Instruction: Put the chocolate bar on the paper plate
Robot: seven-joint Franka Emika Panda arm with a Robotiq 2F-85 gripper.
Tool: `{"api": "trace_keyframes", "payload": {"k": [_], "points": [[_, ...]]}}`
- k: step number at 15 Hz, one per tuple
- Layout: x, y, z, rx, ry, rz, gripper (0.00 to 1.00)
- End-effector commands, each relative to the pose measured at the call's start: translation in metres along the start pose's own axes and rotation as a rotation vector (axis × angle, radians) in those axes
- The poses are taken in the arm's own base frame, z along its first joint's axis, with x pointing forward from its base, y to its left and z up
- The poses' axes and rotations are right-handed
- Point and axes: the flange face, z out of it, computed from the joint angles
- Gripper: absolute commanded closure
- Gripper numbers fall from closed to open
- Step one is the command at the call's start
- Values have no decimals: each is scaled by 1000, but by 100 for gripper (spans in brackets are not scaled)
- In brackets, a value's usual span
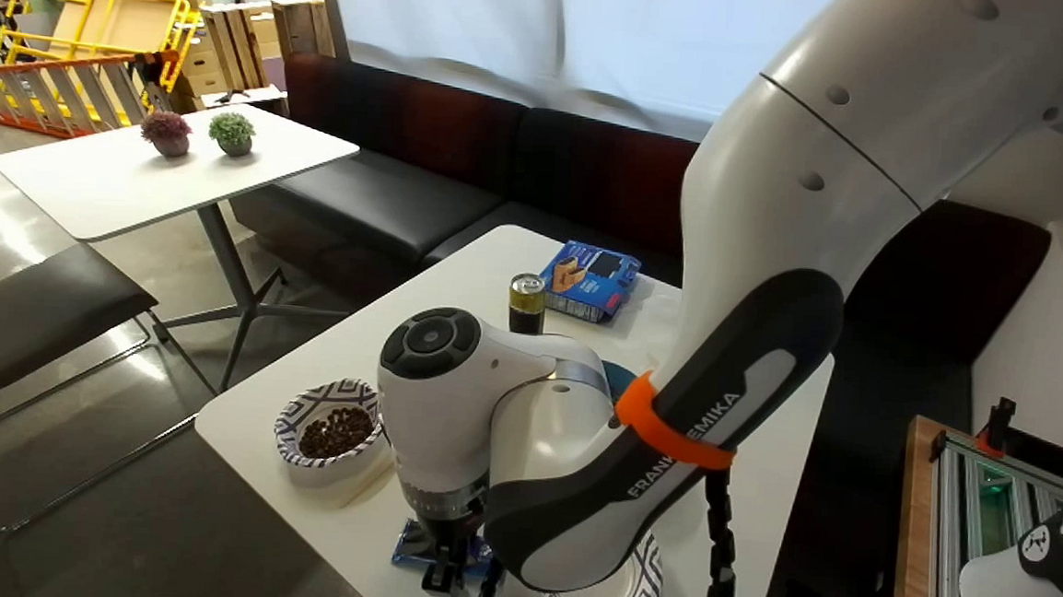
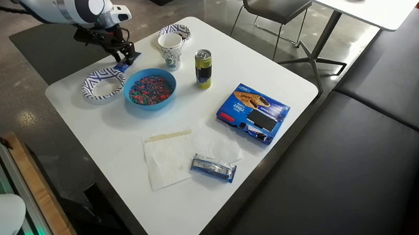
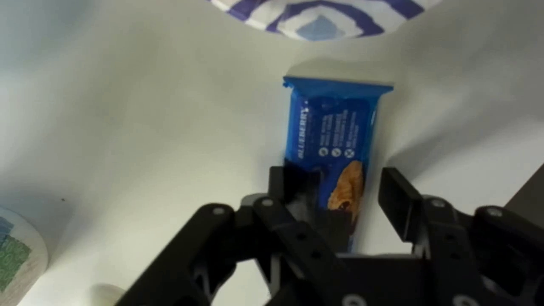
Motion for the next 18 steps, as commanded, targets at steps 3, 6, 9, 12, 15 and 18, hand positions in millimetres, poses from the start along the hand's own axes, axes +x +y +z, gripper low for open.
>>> {"api": "trace_keyframes", "payload": {"k": [3, 6, 9, 12, 15, 18], "points": [[2, 5, 8, 12, 3, -6, 48], [2, 7, 8, 13, 6, -8, 51], [3, 6, 7, 12, 10, -16, 51], [3, 5, 6, 10, 13, -18, 54], [2, 3, 4, 10, 19, -23, 58], [1, 2, 0, 11, 26, -30, 59]]}}
